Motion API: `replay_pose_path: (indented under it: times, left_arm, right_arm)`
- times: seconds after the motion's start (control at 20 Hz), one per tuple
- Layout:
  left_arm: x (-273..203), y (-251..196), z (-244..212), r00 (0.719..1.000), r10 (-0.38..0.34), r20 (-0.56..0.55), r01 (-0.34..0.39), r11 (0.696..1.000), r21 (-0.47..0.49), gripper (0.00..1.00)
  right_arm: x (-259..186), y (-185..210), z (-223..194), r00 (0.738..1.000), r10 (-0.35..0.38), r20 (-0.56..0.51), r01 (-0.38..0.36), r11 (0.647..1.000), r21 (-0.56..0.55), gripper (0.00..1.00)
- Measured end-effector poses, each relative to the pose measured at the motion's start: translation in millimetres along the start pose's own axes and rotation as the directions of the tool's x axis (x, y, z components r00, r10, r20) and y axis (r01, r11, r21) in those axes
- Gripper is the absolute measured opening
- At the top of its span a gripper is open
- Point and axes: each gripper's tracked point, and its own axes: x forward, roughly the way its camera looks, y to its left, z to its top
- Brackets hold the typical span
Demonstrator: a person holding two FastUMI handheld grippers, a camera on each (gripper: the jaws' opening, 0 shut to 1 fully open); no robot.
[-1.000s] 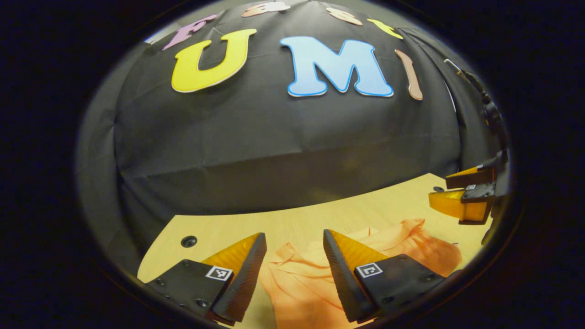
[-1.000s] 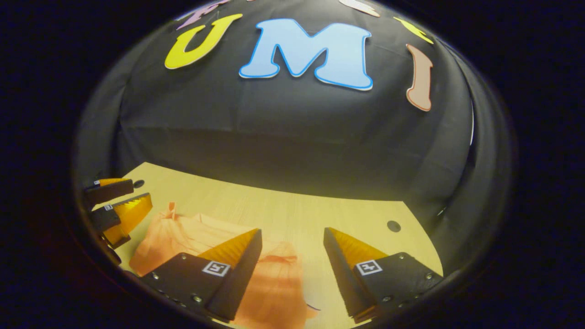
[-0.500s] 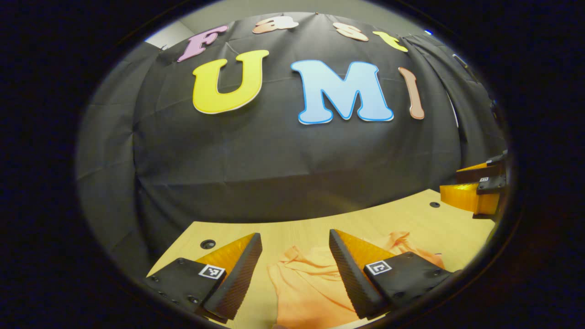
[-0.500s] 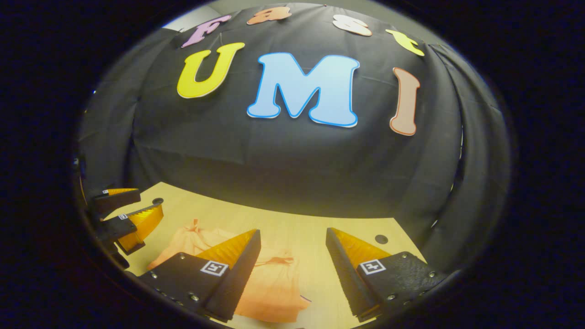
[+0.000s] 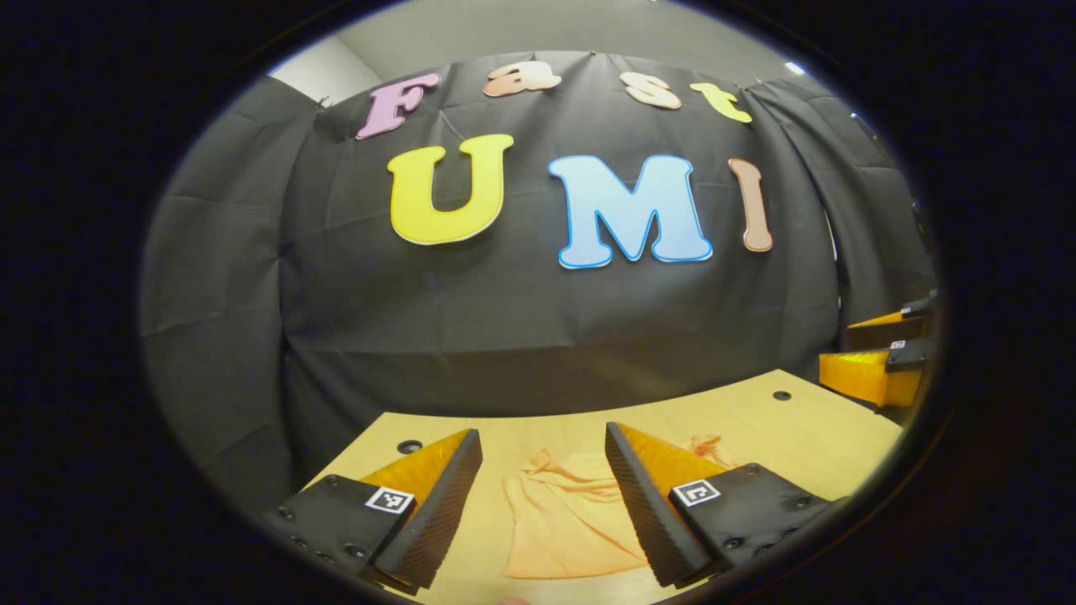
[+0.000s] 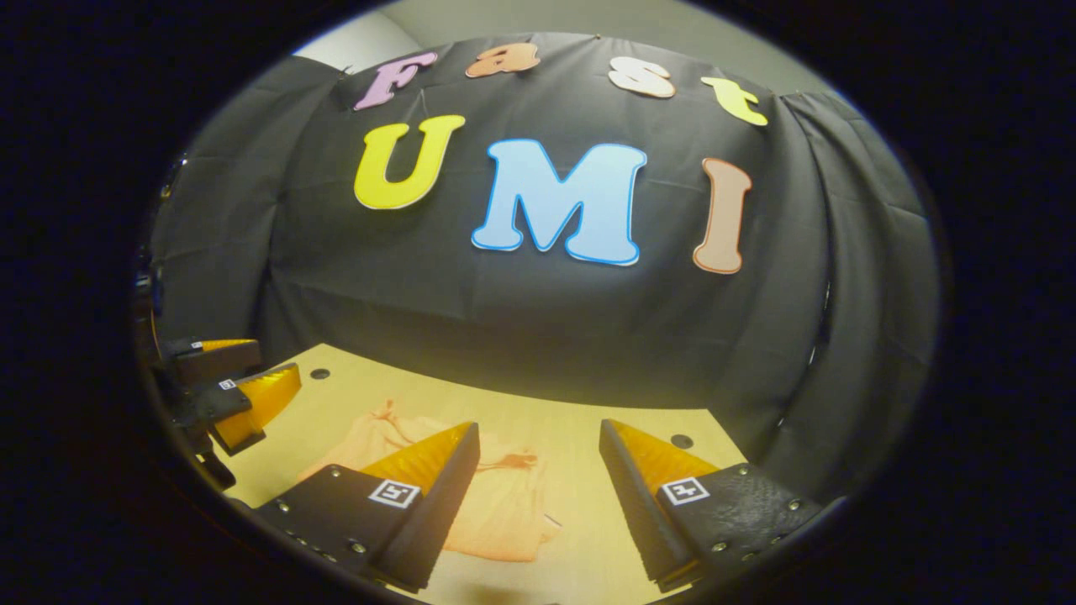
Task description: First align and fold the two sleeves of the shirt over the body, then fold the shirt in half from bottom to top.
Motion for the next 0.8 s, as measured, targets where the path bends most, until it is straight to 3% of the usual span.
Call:
replay_pose_path:
  times: [0.1,0.2,0.25,0.45,0.8]
  left_arm:
    - [-23.9,-2.9,3.1,1.000,0.018,0.007,-0.018,1.000,-0.003,0.92]
    - [-44.3,-7.9,3.7,0.999,0.034,0.009,-0.033,0.999,-0.013,0.92]
    - [-55.9,-10.8,3.6,0.999,0.042,0.007,-0.041,0.999,-0.018,1.00]
    - [-97.6,-25.7,3.7,0.998,0.058,0.017,-0.058,0.998,-0.005,0.96]
    - [-123.4,-47.9,14.5,0.999,0.022,0.038,-0.024,0.998,0.054,1.00]
  right_arm:
    - [-22.3,-1.7,1.2,1.000,0.010,0.017,-0.010,1.000,-0.007,0.89]
    - [-43.9,-6.2,0.8,0.999,0.018,0.035,-0.017,1.000,-0.023,0.89]
    - [-56.1,-9.0,0.1,0.999,0.018,0.042,-0.017,0.999,-0.031,0.89]
    - [-91.3,-18.2,-4.0,0.998,0.025,0.063,-0.023,0.999,-0.030,0.89]
    - [-121.8,-29.8,-9.4,0.997,0.006,0.076,-0.005,1.000,-0.011,0.89]
